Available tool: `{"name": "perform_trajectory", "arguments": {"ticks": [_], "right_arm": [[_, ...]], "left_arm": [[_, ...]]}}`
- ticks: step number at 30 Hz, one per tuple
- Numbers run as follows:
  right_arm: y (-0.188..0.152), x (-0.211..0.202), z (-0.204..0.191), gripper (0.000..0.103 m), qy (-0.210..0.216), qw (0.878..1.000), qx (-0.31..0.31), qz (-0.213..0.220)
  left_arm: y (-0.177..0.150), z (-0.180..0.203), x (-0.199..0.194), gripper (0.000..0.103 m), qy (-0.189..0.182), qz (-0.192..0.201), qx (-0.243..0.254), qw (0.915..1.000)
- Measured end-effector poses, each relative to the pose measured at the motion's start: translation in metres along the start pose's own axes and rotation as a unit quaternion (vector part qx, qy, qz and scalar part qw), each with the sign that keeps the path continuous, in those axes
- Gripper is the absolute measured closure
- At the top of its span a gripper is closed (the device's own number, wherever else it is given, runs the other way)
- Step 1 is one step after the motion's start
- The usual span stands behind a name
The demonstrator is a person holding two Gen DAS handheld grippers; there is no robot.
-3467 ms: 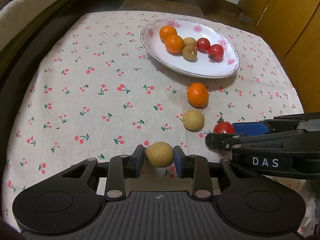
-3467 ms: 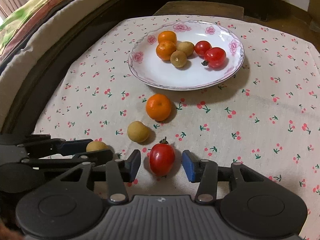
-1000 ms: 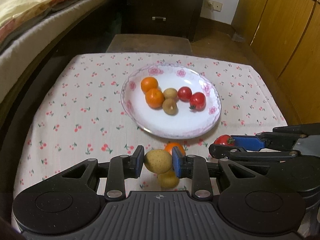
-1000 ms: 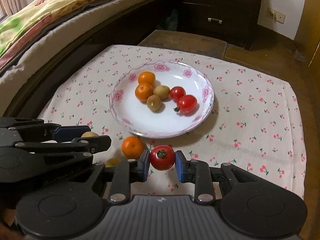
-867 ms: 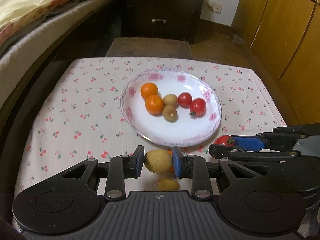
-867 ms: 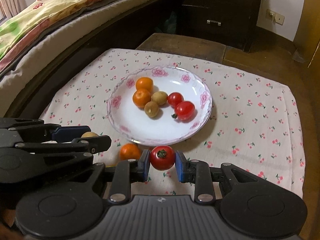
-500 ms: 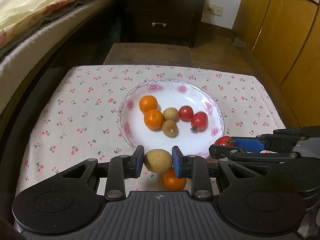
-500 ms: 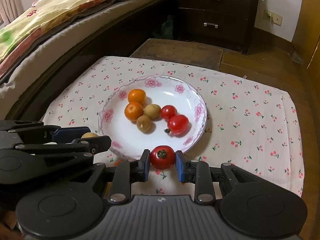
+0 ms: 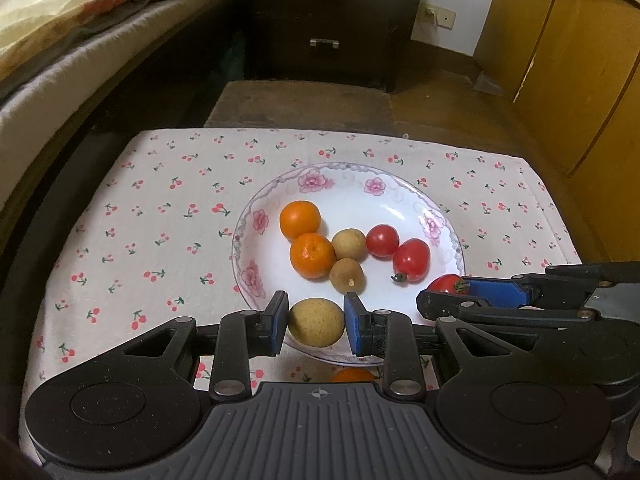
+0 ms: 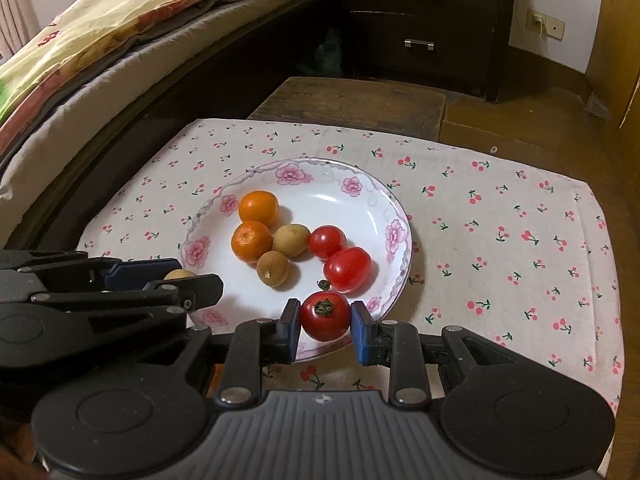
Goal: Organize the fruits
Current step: 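Carry the potato and tomato over the white plate with both tools, then open both tools to drop the potato and tomato into the plate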
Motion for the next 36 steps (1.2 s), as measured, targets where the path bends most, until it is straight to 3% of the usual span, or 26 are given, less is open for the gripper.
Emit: {"name": "perform_trajectory", "arguments": {"ticks": [36], "right_arm": [[0.0021,0.0032,0.0056,0.073,0.001,1.000,0.019,0.012]], "left_arm": [[0.0029,-0.0021,0.0013,0.059,-0.006,0.001,-0.010,0.9999]]}}
Point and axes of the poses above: each gripper's, at about its wrist camera, not at the fingertips, and x roughly the way its jaws point, z to its right, y to its top, the point moved 4 cm from there along x, roughly the way its jaws point, and after that the axes turned 6 degrees about y, right-handed, at the moved point
